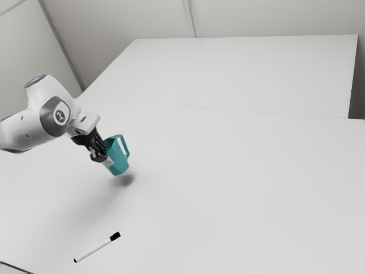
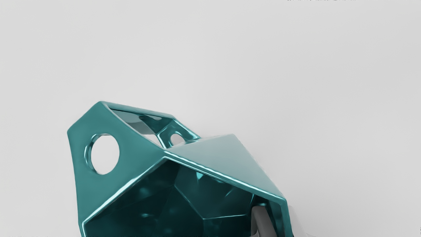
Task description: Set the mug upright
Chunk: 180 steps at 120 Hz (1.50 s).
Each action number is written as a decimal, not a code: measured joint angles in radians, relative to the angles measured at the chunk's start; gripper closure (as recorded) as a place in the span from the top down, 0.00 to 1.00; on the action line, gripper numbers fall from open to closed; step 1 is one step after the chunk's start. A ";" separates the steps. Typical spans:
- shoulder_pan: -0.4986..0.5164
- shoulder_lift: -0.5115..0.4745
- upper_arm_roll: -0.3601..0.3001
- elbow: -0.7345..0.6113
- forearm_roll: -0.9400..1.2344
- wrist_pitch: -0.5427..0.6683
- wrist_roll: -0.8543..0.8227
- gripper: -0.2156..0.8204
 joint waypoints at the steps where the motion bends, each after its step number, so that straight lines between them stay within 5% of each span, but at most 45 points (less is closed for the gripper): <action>1: 0.000 0.001 -0.003 0.000 0.004 0.002 -0.009 0.05; 72: -0.056 0.077 -0.065 0.002 0.118 0.084 -0.498 0.05; 138: -0.065 0.168 -0.067 0.076 0.137 0.081 -0.728 0.05; 180: -0.067 0.168 -0.066 0.076 0.123 0.067 -0.783 0.24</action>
